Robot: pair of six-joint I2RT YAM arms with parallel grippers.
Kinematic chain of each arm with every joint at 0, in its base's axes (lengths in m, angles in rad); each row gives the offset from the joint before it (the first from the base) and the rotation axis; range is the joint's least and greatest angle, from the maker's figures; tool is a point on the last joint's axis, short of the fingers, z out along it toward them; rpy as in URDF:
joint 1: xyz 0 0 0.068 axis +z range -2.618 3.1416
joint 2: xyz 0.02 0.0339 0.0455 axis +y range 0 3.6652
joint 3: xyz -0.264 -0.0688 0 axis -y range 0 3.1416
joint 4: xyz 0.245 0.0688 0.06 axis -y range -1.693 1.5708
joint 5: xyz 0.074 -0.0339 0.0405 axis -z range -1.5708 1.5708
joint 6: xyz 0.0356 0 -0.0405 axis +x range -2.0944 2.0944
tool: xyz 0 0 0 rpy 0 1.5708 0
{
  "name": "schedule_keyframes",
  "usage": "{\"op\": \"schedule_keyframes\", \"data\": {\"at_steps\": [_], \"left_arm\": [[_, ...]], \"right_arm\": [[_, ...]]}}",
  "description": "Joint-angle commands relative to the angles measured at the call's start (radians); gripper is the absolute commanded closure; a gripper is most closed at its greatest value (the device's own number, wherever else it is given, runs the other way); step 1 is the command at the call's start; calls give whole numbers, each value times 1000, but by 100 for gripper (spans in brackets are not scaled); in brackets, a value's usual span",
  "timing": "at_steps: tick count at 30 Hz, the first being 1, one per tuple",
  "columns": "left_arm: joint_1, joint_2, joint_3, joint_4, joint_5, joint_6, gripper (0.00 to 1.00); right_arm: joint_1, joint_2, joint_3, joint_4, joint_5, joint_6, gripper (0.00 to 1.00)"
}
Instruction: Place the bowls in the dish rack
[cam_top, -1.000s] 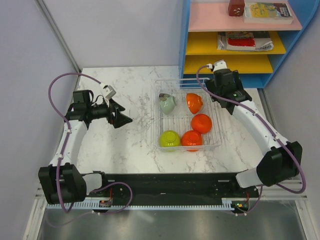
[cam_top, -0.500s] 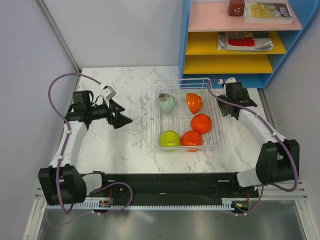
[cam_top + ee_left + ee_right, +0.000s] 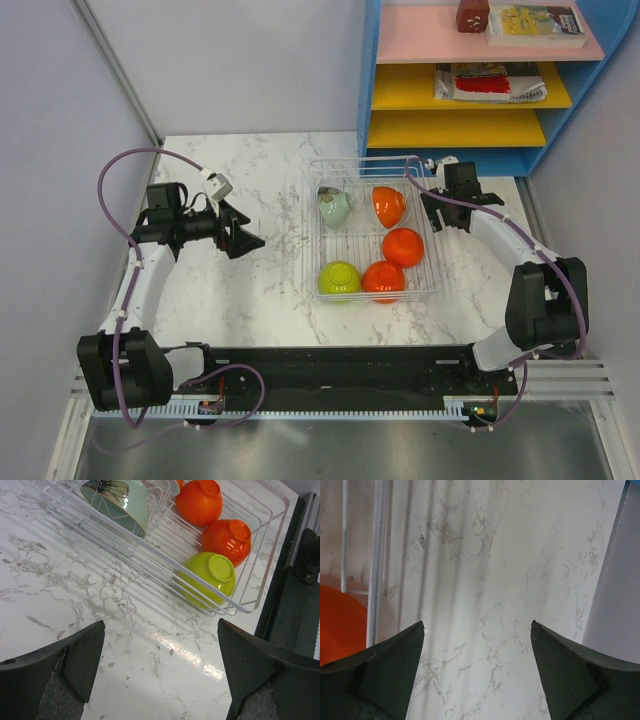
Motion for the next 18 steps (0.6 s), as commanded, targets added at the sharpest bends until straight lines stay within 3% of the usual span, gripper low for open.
{"op": "schedule_keyframes", "data": {"at_steps": [1, 18], "left_arm": [[6, 3, -1, 35, 8, 33, 0], [6, -5, -6, 35, 14, 34, 0]], "right_arm": [[61, 18, 31, 20, -75, 61, 6], [216, 76, 57, 40, 23, 97, 6]]}}
